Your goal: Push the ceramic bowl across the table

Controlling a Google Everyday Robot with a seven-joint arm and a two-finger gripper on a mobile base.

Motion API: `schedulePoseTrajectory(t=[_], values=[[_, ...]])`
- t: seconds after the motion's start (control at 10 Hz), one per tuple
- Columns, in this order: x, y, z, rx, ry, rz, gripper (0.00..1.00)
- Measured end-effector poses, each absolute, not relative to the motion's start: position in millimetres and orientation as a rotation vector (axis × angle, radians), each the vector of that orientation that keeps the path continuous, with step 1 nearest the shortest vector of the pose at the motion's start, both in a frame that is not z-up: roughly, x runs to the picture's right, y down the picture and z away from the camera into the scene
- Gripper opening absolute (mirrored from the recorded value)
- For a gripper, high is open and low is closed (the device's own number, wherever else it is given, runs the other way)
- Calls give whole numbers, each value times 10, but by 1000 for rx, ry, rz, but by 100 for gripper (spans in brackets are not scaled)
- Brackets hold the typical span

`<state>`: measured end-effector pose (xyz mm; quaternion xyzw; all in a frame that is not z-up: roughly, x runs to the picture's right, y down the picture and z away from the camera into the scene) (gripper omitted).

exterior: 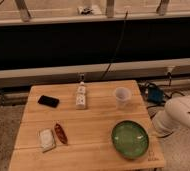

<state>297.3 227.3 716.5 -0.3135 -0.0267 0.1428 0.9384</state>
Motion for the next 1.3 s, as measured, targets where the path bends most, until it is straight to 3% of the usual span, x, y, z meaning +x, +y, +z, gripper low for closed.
schedulePoseTrajectory(t=[1.3], values=[[2547, 2470, 7446, -748, -64, 233, 4]])
